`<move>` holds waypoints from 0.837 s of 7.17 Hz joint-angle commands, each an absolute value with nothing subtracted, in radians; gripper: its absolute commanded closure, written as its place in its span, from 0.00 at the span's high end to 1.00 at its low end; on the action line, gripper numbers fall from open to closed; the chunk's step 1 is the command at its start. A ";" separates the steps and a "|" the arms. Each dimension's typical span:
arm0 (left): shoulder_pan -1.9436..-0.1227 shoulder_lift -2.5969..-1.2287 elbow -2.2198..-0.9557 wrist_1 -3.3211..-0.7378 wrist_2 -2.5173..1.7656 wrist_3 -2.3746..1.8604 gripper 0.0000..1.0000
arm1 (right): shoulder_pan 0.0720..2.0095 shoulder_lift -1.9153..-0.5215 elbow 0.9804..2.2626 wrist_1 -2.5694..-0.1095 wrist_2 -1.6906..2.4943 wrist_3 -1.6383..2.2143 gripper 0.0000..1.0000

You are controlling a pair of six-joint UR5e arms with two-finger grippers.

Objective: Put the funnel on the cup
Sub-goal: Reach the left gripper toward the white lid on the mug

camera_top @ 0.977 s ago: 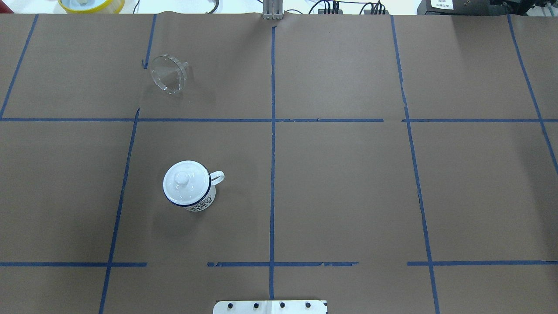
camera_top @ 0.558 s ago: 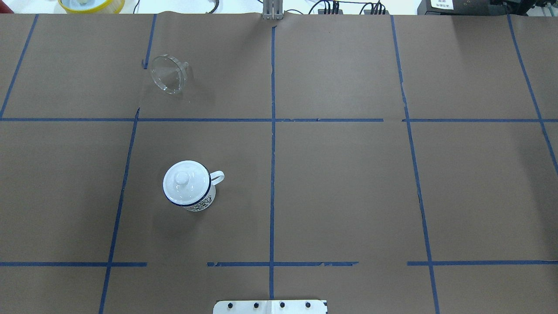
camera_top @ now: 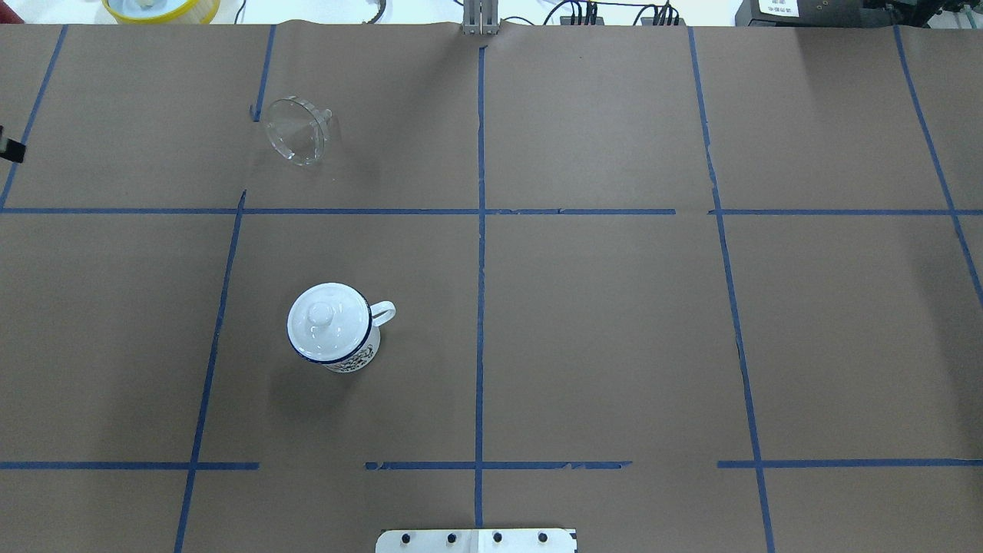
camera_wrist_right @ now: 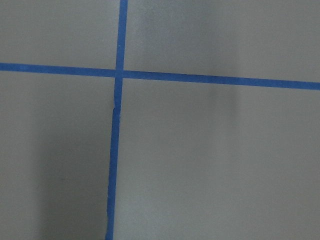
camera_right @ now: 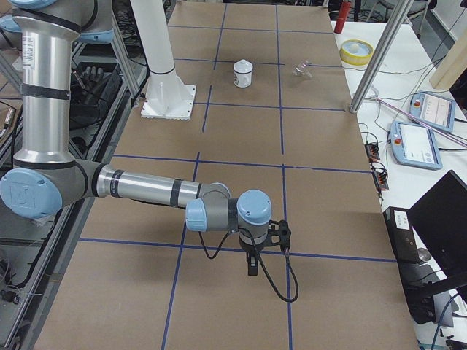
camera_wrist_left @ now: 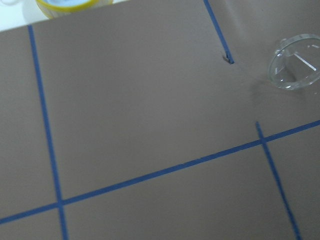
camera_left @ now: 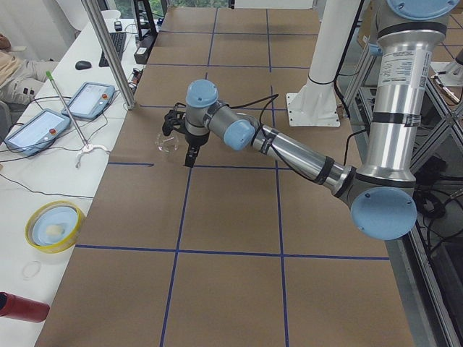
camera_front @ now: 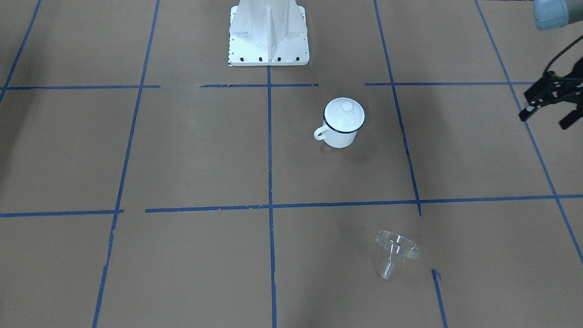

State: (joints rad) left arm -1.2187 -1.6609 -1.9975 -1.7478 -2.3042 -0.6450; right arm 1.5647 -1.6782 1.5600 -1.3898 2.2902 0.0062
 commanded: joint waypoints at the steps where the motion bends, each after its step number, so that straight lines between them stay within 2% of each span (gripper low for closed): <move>1: -0.955 -1.785 -2.049 -1.741 -2.227 -1.098 1.00 | 1.565 -1.678 1.560 -1.390 2.290 0.006 1.00; 3: -0.733 -1.891 -2.040 -1.665 -2.038 -1.352 1.00 | 1.565 -1.678 1.560 -1.390 2.290 0.006 1.00; 4: -0.672 -1.966 -2.039 -1.541 -1.975 -1.383 1.00 | 1.565 -1.678 1.560 -1.390 2.290 0.006 1.00; 6: -0.609 -1.988 -2.036 -1.497 -1.929 -1.422 1.00 | 1.565 -1.678 1.560 -1.390 2.290 0.006 1.00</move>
State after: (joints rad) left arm -0.6512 -1.9702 -2.0376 -1.5268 -1.9698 -1.3977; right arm 1.5647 -1.6782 1.5601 -1.3898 2.2902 0.0061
